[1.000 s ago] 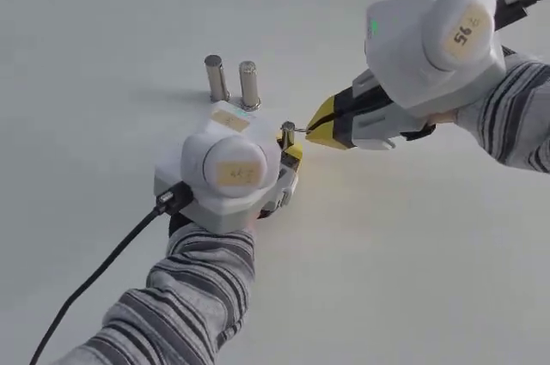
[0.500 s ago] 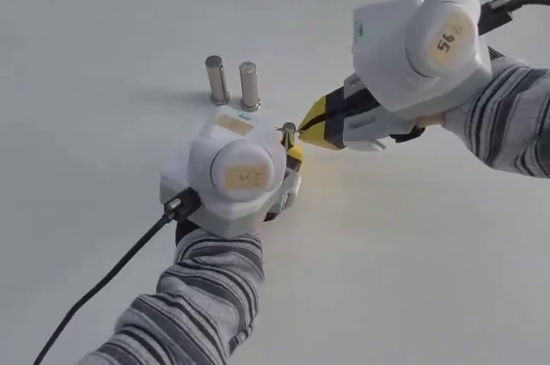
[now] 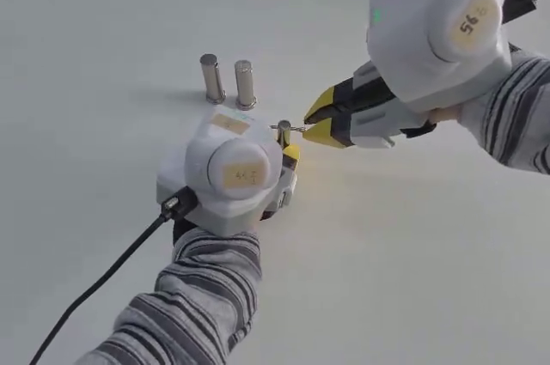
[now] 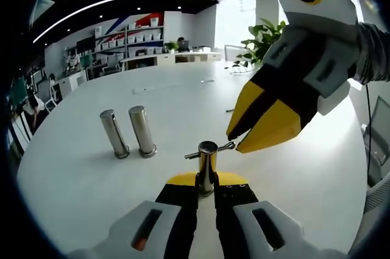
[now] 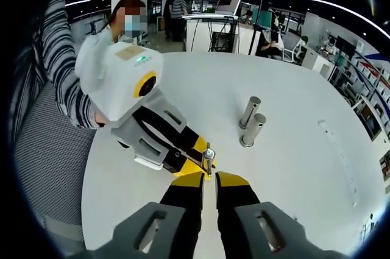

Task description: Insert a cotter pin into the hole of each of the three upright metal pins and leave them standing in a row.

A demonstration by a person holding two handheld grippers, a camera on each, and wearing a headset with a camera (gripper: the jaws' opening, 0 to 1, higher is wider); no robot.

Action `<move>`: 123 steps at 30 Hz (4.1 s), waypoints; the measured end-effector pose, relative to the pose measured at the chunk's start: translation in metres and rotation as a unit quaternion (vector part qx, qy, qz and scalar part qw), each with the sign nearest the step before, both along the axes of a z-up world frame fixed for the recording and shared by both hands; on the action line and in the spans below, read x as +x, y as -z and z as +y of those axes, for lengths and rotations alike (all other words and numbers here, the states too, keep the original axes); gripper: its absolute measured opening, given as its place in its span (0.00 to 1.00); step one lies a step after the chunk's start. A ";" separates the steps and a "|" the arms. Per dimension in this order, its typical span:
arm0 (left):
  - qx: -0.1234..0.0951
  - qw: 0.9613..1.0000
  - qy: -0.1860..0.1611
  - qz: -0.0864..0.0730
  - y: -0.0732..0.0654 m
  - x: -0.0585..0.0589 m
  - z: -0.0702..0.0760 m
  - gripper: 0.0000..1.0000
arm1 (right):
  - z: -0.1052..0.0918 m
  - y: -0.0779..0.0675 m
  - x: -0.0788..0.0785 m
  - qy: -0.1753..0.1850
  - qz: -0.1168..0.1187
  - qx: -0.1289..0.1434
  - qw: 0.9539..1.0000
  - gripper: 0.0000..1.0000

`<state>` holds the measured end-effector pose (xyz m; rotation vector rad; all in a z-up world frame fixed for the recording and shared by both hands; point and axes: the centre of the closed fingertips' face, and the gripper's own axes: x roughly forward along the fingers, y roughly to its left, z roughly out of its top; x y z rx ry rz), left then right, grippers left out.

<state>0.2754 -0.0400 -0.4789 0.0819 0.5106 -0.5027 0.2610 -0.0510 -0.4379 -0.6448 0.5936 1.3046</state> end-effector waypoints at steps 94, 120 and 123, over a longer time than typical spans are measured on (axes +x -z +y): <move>0.019 0.999 -0.042 0.004 0.000 0.035 0.069 0.06 | -0.032 0.013 0.014 0.201 0.076 0.094 0.972 0.25; -0.012 0.999 -0.042 0.015 -0.009 0.024 0.073 0.33 | -0.019 0.003 0.036 0.223 0.077 0.138 0.962 0.27; -0.020 0.999 -0.043 0.011 -0.015 0.023 0.076 0.42 | -0.013 -0.002 0.043 0.224 0.070 0.152 0.960 0.27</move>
